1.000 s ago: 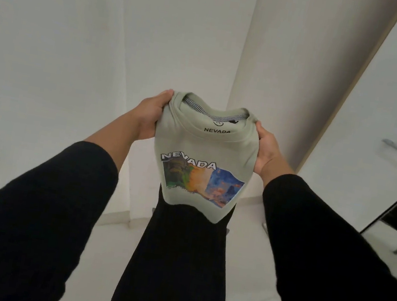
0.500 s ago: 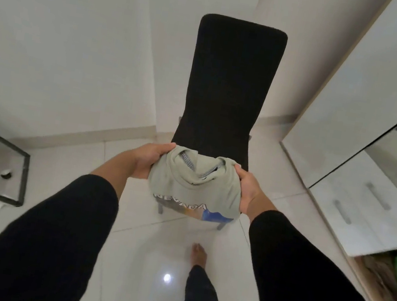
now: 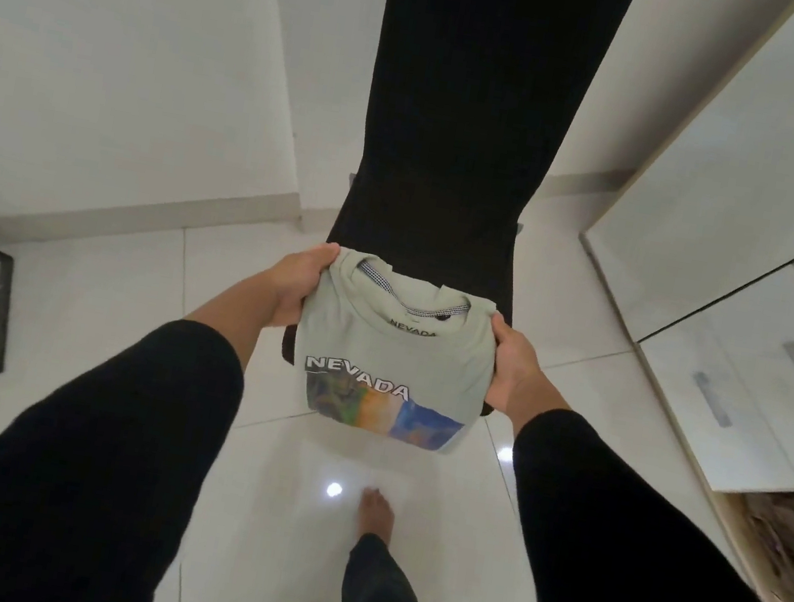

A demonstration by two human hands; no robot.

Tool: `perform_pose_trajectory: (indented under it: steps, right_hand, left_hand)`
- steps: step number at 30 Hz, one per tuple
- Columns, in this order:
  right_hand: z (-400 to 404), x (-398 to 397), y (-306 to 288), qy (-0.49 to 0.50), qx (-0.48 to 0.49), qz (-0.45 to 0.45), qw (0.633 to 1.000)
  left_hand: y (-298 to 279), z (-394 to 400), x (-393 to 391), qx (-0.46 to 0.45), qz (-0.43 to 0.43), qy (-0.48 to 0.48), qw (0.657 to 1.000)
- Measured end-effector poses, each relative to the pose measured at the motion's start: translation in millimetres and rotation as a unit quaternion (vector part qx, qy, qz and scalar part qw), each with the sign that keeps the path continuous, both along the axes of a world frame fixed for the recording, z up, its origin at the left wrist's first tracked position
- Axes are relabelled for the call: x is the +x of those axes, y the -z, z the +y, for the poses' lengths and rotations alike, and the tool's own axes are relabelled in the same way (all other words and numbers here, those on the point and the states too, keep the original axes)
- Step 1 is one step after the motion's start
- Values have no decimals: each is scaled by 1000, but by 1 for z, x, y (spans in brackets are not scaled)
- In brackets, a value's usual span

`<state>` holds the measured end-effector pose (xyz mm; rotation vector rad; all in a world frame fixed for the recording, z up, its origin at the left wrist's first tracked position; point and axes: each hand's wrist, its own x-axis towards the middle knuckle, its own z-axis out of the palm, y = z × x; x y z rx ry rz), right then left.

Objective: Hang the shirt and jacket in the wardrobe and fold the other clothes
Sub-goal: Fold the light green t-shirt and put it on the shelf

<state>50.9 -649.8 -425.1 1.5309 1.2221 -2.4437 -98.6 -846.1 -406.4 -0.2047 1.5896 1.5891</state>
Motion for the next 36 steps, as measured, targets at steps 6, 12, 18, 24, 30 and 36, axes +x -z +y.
perform_pose_trajectory:
  steps: [6,12,18,24,30,36]
  right_hand:
    - [62,-74,80,10,63,-11,998]
    - [103,-126,167,-93,279,-134,946]
    - [89,-124,176,-117,351,-136,919]
    - [63,-85,160,-124,325,-155,924]
    - [41,-49,180,-172,297,-202,917]
    - [15,-21,186,-165,311,-193,916]
  left_hand:
    - [83,67,-73,-41,64,-26,997]
    - [176,105,-111,-221,251,-26,942]
    - [195,99,-94,-257,271,7,927]
    - [191,67,-44,-319,235,15,918]
    - [209,41,13,-404,219,33,887]
    - [216,12,44,-374,313,58,871]
